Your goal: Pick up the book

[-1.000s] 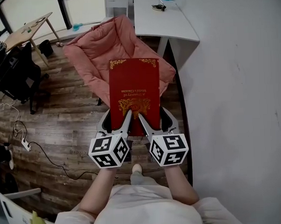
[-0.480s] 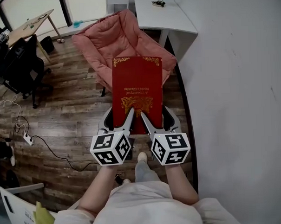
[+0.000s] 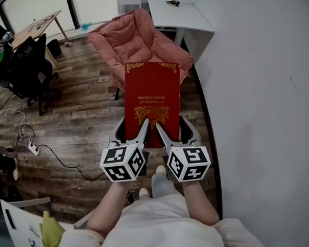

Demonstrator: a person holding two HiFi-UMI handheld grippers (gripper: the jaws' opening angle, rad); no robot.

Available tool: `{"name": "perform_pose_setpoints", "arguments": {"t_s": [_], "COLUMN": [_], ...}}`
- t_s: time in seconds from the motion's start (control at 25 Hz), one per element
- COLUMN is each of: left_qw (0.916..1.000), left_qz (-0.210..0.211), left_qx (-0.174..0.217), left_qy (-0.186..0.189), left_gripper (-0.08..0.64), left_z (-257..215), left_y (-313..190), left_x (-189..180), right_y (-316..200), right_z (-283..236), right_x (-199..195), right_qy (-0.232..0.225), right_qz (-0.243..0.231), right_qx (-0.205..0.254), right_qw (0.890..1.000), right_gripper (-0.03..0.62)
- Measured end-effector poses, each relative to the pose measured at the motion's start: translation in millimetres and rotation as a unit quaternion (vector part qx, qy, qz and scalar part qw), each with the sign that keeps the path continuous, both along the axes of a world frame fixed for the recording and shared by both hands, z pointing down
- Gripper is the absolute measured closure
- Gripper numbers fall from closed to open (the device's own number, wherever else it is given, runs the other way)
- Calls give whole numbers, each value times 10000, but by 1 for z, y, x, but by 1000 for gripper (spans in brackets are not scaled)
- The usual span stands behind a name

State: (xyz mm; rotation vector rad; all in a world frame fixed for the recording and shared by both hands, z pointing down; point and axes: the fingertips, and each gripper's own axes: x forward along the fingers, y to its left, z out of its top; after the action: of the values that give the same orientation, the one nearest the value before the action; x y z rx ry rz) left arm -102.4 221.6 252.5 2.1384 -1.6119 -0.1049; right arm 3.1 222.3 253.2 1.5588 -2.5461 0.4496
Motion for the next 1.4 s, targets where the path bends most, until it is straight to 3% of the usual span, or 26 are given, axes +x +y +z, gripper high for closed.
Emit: {"name": "perform_pose_setpoints", "arguments": {"t_s": [1.04,1.4], "left_qw": [9995,9994], "left_qz": [-308,-348], "left_qx": [88,61], "left_qy": [6,70], "left_gripper": [279,279], "left_z": [-15,-15], "left_y": [39,46], "left_x": [42,42], "right_y": [32,39], "right_z": [-15,-17], "right_x": [42,41], "right_qy": [71,134], "right_qz": [-326,-368], "right_qx": [149,198], "right_qw": [9993,9990], "right_gripper": [256,257]}}
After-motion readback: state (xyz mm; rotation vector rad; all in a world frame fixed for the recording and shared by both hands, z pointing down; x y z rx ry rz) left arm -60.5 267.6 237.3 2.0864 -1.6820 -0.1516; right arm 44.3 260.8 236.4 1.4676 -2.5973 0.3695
